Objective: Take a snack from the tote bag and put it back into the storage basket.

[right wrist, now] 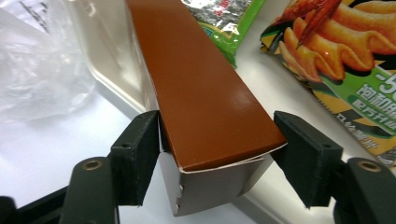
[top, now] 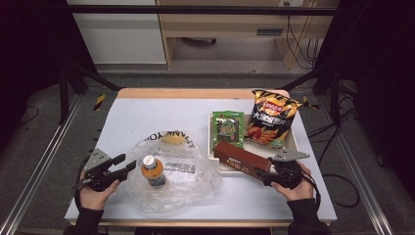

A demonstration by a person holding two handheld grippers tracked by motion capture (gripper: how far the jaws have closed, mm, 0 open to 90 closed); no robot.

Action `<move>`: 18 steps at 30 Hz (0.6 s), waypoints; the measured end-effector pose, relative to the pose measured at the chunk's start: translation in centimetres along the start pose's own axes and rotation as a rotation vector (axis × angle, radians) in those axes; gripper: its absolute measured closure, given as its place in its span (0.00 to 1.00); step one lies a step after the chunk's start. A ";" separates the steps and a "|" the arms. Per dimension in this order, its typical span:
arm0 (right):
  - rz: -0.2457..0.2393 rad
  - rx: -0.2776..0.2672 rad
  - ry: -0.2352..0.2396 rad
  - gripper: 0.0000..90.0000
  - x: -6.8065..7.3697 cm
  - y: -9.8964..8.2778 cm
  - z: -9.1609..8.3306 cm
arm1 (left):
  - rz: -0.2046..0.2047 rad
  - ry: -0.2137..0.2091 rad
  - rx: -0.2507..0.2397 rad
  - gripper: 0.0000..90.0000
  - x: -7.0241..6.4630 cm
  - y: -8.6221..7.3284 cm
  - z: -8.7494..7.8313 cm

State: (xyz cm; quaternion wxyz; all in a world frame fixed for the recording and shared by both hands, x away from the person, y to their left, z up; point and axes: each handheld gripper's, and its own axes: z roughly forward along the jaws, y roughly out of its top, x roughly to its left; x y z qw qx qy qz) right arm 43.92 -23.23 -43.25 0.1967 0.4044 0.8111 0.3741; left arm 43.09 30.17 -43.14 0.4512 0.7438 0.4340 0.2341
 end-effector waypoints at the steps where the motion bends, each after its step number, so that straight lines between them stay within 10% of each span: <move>1: 0.003 -0.001 -0.004 0.36 0.0 0.0 0.1 | 0.000 0.000 0.001 0.52 0.0 0.0 0.0; 18: 0.056 -0.032 -0.191 0.59 -0.6 -0.7 0.0 | 0.000 -0.002 0.006 0.53 0.0 -0.1 0.2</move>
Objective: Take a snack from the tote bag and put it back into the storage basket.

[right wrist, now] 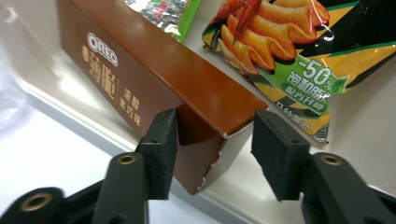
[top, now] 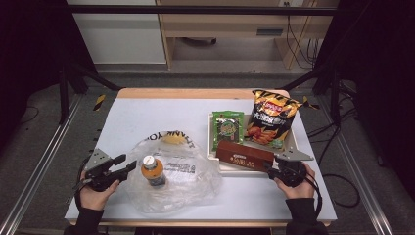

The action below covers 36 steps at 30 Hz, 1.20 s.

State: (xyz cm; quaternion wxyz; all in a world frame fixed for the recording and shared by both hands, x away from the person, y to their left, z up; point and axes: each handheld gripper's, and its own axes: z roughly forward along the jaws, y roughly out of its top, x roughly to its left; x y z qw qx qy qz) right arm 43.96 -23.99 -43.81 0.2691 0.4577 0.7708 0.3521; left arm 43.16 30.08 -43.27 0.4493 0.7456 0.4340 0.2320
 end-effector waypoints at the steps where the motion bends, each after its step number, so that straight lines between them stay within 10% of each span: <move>1: -0.002 -0.001 -0.005 0.60 0.0 -0.1 0.2 | 0.000 -0.001 0.001 0.53 0.0 0.0 0.0; 11: -0.009 0.002 -0.045 0.75 0.2 -0.6 1.3 | -0.002 -0.003 0.000 0.53 0.0 0.0 0.0; 36: -0.036 -0.054 -0.037 0.64 0.7 -0.6 2.5 | -0.011 -0.003 -0.024 0.53 0.2 0.2 -0.5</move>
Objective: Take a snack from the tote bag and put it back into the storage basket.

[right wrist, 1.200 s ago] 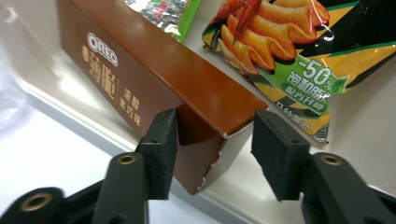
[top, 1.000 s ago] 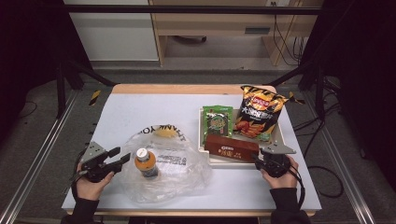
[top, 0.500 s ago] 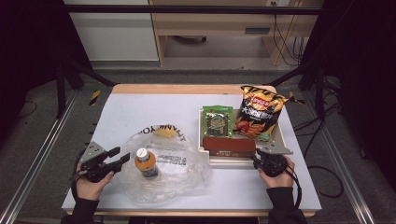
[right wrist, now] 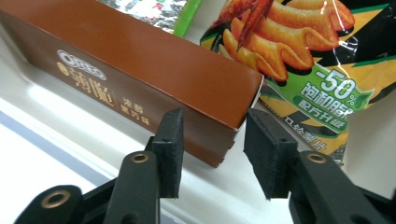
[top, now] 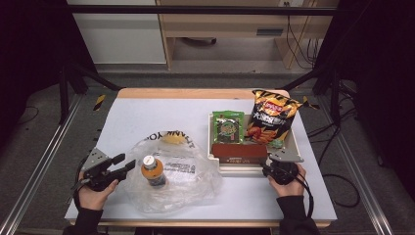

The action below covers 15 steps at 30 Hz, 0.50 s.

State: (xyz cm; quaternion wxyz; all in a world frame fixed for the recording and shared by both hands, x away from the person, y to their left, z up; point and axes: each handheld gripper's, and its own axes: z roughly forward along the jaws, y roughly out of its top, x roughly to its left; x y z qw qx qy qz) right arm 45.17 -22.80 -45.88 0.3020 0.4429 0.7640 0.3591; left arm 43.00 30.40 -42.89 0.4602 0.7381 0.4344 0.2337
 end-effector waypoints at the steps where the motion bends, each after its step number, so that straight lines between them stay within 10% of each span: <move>1: 0.003 -0.005 0.002 0.63 0.1 0.0 -0.1 | -0.003 0.002 -0.006 0.53 0.0 0.0 -0.1; 15: 0.095 -0.147 0.089 0.46 0.2 1.4 -3.4 | -0.010 -0.027 -0.074 0.46 -0.6 1.2 -1.7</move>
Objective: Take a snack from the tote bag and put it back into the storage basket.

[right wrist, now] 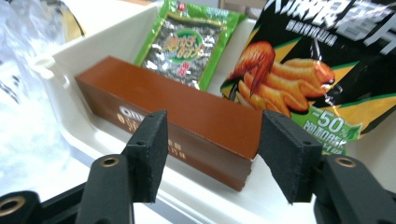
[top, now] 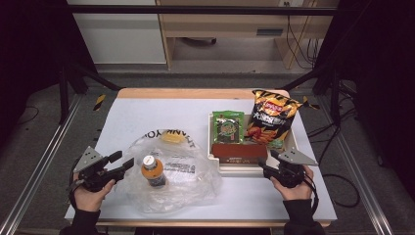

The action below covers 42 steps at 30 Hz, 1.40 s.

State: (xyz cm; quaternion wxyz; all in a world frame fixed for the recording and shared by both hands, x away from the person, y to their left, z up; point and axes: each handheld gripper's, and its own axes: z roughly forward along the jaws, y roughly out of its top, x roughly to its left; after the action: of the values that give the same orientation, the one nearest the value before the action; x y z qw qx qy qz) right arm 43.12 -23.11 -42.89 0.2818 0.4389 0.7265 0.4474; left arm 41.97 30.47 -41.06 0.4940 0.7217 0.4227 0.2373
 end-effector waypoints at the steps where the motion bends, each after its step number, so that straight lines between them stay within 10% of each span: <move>1: 0.008 -0.005 0.001 0.45 0.0 0.1 -0.2 | 0.000 -0.003 -0.003 0.45 -0.1 0.1 -0.2; 26: 0.038 -0.017 0.061 0.39 1.6 1.2 -0.7 | 0.067 -0.060 -0.079 0.28 -4.9 2.4 -2.2; 42: 0.029 0.000 0.076 0.38 1.9 1.0 -0.5 | 0.093 -0.081 0.048 0.27 -7.3 0.7 0.9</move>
State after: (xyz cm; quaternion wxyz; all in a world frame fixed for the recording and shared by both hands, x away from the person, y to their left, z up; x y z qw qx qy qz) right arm 42.22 -21.43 -41.79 0.2475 0.4323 0.7301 0.4677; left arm 39.09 23.69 -40.22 0.4818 0.7612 0.3739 0.2205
